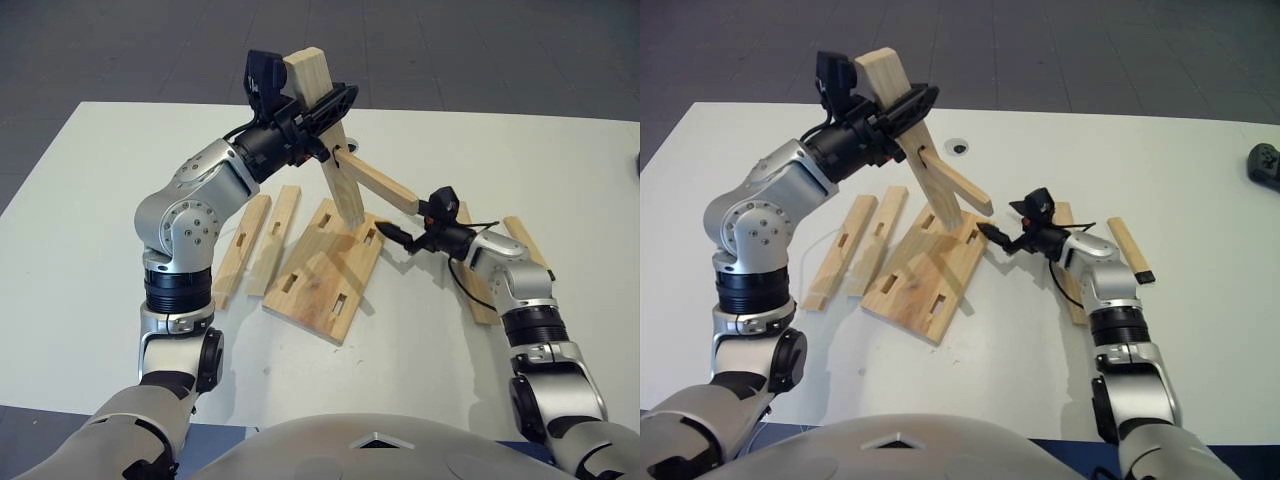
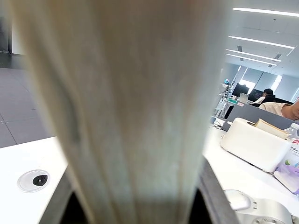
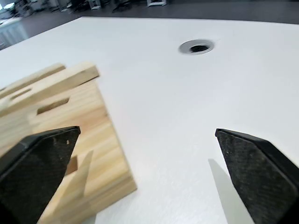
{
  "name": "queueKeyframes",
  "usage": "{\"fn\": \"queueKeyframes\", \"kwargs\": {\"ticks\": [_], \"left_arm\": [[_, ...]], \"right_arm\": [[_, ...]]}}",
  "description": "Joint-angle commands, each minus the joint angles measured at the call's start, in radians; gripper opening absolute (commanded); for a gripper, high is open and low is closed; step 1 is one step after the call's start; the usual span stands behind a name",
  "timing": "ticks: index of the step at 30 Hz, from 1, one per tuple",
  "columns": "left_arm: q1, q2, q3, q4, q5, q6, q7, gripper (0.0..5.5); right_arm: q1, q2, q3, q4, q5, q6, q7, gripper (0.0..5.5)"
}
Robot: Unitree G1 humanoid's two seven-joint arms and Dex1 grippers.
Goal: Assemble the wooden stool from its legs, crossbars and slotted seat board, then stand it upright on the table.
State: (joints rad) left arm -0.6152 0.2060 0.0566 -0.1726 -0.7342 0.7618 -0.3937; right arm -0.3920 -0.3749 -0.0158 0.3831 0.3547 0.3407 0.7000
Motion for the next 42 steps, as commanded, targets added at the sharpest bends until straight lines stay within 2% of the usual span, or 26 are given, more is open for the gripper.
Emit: {"fn": "queueKeyframes", "kwargs": {"ticks": [1,4,9,16,20,24,30,33,36,38,42], "left_arm": [[-0.025,0.002,-0.002,0.002,0.012,-0.008,-0.011,1.05],[-0.036,0.003,0.0,0.009,0.031,-0.028,-0.008,1.05],[0.041,0.156,-0.1,-0.086,0.128,-0.046,-0.139,1.05],[0.197,0.295,0.024,-0.141,0.099,-0.009,-0.19,1.05],[0.251,0.309,0.085,-0.187,-0.005,0.098,-0.182,1.05],[0.311,0.331,0.116,-0.225,-0.077,0.174,-0.193,1.05],[0.259,0.412,0.181,-0.2,-0.157,0.237,-0.226,1.05],[0.228,0.429,0.229,-0.216,-0.321,0.336,-0.236,1.05],[0.217,0.495,0.258,-0.222,-0.554,0.474,-0.274,1.05],[0.212,0.533,0.255,-0.189,-0.625,0.524,-0.291,1.05],[0.24,0.534,0.168,-0.24,-0.571,0.491,-0.3,1.05]], "right_arm": [[0.0,-0.01,0.043,0.0,-0.083,-0.036,-0.017,5.4],[0.006,-0.019,0.039,-0.021,-0.066,0.044,0.011,5.4],[0.053,-0.038,-0.125,-0.19,0.012,0.088,-0.075,5.4],[0.349,-0.058,-0.386,-0.604,0.102,0.159,-0.228,5.4],[0.525,-0.03,-0.475,-0.773,0.151,0.211,-0.289,5.4],[0.595,-0.001,-0.492,-0.854,0.195,0.247,-0.332,5.4],[0.75,0.043,-0.493,-0.941,0.223,0.249,-0.349,5.4],[0.805,0.052,-0.487,-0.955,0.214,0.24,-0.357,5.4],[0.838,0.053,-0.498,-0.957,0.22,0.238,-0.365,5.4],[0.855,0.052,-0.509,-0.953,0.222,0.233,-0.368,5.4],[0.855,0.036,-0.514,-0.947,0.227,0.234,-0.365,5.4]]}}
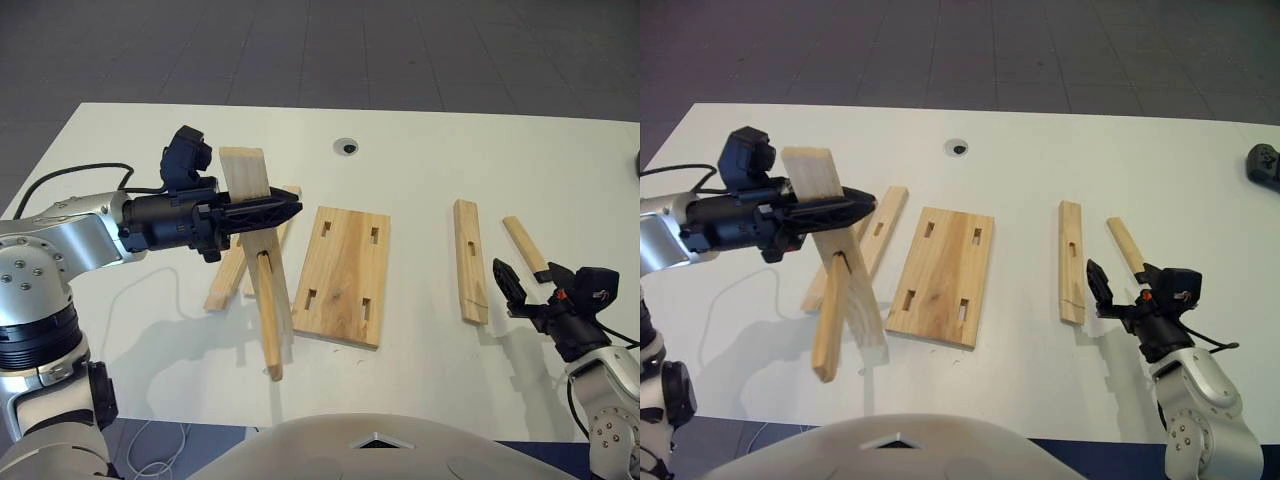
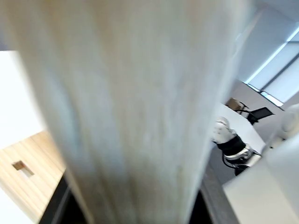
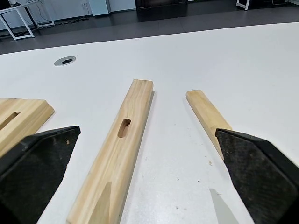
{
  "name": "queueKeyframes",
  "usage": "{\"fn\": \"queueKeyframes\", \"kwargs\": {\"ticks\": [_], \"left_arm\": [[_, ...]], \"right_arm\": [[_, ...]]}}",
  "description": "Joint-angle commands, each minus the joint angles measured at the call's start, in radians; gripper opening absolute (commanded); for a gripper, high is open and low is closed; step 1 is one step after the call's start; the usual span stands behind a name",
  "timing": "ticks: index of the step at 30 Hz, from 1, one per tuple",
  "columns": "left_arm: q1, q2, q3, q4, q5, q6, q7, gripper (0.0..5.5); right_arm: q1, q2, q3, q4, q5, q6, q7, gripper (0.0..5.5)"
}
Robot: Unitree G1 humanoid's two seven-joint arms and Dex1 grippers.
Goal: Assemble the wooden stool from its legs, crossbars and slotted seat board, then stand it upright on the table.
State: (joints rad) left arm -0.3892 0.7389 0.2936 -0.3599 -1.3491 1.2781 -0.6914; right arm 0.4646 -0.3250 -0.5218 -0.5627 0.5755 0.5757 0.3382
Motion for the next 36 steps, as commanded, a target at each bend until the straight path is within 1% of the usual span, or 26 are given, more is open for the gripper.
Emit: {"fn": "queueKeyframes", "kwargs": {"ticks": [1,7,11,13,15,20,24,28,32,36], "left_arm": [[0.037,-0.016,-0.096,-0.08,0.07,-0.05,-0.001,1.05],[0.229,-0.073,-0.185,-0.22,0.127,-0.135,0.011,1.05],[0.293,-0.101,-0.3,-0.269,0.38,-0.345,0.01,1.05],[0.286,-0.142,-0.344,-0.248,0.498,-0.465,0.036,1.05],[0.248,-0.204,-0.362,-0.204,0.573,-0.555,0.087,1.05],[0.161,-0.32,-0.406,-0.084,0.764,-0.736,0.176,1.05],[0.121,-0.409,-0.395,0.008,0.807,-0.768,0.238,1.05],[0.11,-0.44,-0.374,0.025,0.806,-0.767,0.252,1.05],[-0.002,-0.493,-0.3,0.108,0.764,-0.763,0.282,1.05],[-0.121,-0.511,-0.183,0.148,0.59,-0.666,0.279,1.05]], "right_arm": [[-0.004,-0.019,-0.006,0.001,0.006,0.001,-0.002,5.4],[-0.073,-0.1,-0.024,0.041,0.029,0.04,0.02,5.4],[-0.097,-0.135,-0.021,0.053,0.047,0.061,0.037,5.4],[-0.105,-0.141,-0.003,0.05,0.052,0.069,0.043,5.4],[-0.106,-0.137,0.018,0.038,0.054,0.076,0.046,5.4],[-0.119,-0.129,0.062,0.027,0.049,0.079,0.048,5.4],[-0.124,-0.122,0.091,0.029,0.035,0.068,0.04,5.4],[-0.125,-0.109,0.109,0.031,0.03,0.058,0.032,5.4],[-0.132,-0.082,0.146,0.034,0.013,0.04,0.012,5.4],[-0.134,-0.061,0.177,0.034,0.002,0.026,0.003,5.4]]}}
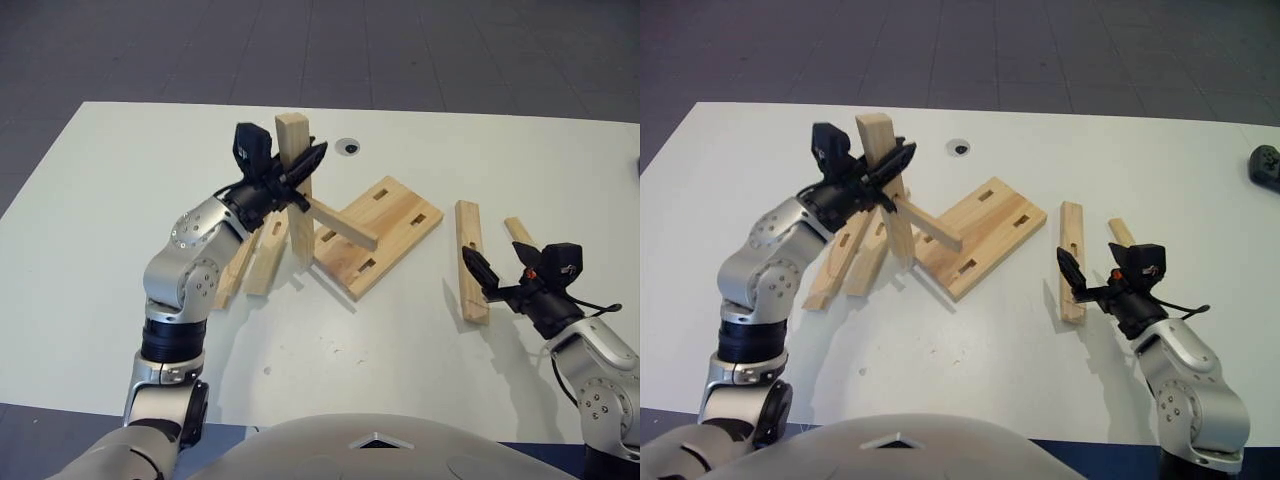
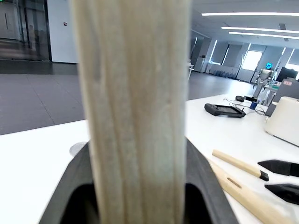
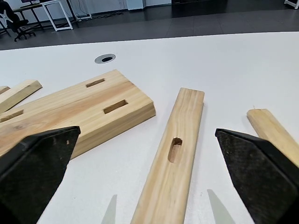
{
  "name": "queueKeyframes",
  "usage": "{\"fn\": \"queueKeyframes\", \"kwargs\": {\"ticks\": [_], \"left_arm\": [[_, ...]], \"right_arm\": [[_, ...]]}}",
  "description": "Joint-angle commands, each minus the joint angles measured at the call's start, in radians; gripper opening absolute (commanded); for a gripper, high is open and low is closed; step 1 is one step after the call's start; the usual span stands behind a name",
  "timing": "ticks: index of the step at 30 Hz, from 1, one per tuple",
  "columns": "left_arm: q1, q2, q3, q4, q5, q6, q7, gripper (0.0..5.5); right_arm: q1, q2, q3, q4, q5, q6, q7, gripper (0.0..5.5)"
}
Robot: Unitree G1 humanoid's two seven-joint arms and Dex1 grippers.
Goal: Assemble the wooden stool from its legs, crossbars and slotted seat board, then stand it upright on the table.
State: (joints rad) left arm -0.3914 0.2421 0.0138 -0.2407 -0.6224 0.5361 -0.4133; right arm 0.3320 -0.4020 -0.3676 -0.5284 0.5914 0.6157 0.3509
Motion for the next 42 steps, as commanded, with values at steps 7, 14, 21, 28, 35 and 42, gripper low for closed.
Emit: {"fn": "queueKeyframes", "kwargs": {"ticks": [7,14,21,28,35,42], "left_arm": [[-0.219,-0.027,0.175,0.157,-0.259,0.127,-0.024,1.05],[-0.232,-0.112,0.076,0.401,-0.097,-0.059,-0.163,1.05],[-0.304,-0.12,0.047,0.598,0.047,-0.239,-0.258,1.05],[-0.299,-0.129,0.056,0.623,0.082,-0.305,-0.306,1.05],[-0.277,-0.12,0.045,0.656,0.132,-0.368,-0.354,1.05],[-0.278,-0.133,0.055,0.706,0.154,-0.424,-0.359,1.05]], "right_arm": [[-0.012,0.061,0.054,0.013,-0.031,-0.048,-0.031,5.4],[-0.022,0.068,0.082,0.025,-0.035,-0.056,-0.028,5.4],[0.005,0.083,0.097,0.005,-0.036,-0.061,-0.037,5.4],[-0.032,0.063,0.113,0.036,-0.036,-0.051,-0.019,5.4],[-0.04,0.06,0.1,0.045,-0.028,-0.047,-0.018,5.4],[-0.05,0.051,0.091,0.05,-0.024,-0.041,-0.015,5.4]]}}
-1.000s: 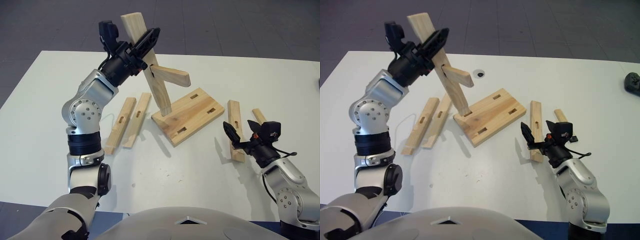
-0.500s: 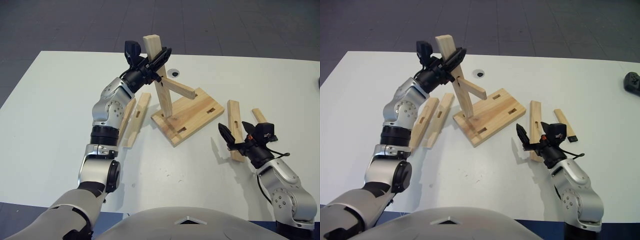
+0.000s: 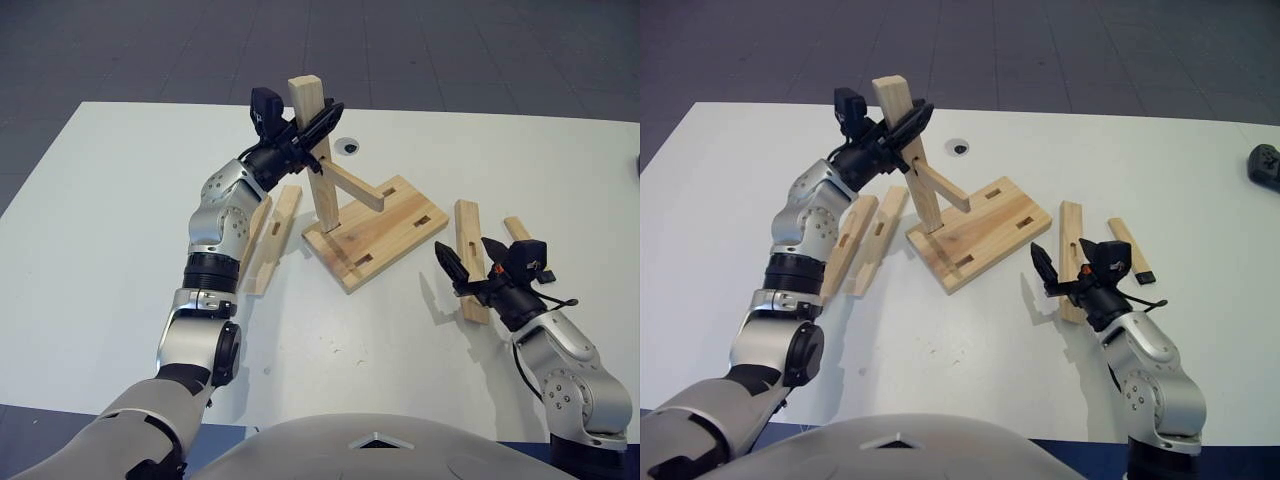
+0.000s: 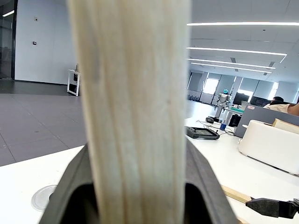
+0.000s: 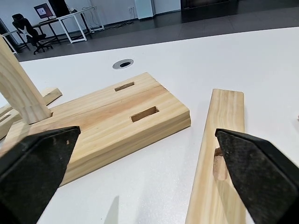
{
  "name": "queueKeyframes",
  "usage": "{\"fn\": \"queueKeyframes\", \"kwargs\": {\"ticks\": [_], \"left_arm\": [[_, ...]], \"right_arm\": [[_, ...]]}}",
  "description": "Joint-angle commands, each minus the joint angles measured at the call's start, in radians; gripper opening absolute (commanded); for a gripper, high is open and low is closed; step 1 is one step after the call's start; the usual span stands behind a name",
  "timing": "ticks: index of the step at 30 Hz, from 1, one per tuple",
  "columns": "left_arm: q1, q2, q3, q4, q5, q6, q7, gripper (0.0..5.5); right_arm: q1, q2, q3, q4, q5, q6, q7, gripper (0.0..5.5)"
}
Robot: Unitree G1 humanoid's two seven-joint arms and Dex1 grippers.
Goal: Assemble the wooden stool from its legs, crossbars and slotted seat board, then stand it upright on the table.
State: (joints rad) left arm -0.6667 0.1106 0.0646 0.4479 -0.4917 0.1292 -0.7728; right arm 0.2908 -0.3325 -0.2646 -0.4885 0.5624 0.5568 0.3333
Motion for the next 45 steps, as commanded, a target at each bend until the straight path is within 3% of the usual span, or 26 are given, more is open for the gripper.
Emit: {"fn": "queueKeyframes", "kwargs": {"ticks": [1,13,21,25,31,32,38,45], "left_arm": [[-0.001,-0.003,0.004,0.019,0.025,-0.02,0.0,1.05],[0.154,0.005,-0.017,-0.09,0.074,-0.006,0.037,1.05],[0.367,0.016,-0.128,-0.247,0.171,-0.027,0.104,1.05],[0.345,0.018,-0.159,-0.262,0.173,-0.011,0.125,1.05],[0.29,0.003,-0.099,-0.243,0.105,0.028,0.176,1.05],[0.279,-0.012,-0.074,-0.258,0.069,0.05,0.197,1.42],[0.118,-0.088,0.122,-0.518,-0.274,0.266,0.421,2.3],[-0.027,-0.033,0.176,-0.651,-0.422,0.379,0.54,3.53]], "right_arm": [[-0.01,-0.022,-0.013,0.012,0.003,0.018,0.003,5.4],[-0.022,-0.034,-0.025,0.02,0.004,0.022,0.002,5.4],[-0.026,-0.033,-0.027,0.015,0.003,0.024,-0.005,5.4],[-0.035,-0.033,-0.02,0.017,0.002,0.025,-0.008,5.4],[-0.01,-0.022,-0.011,0.007,-0.003,0.017,-0.011,5.4],[-0.006,-0.023,-0.009,0.005,-0.003,0.017,-0.009,5.4],[0.022,-0.026,-0.003,0.018,0.009,0.017,0.016,5.4],[0.06,-0.001,0.012,0.026,0.0,-0.003,0.02,5.4]]}}
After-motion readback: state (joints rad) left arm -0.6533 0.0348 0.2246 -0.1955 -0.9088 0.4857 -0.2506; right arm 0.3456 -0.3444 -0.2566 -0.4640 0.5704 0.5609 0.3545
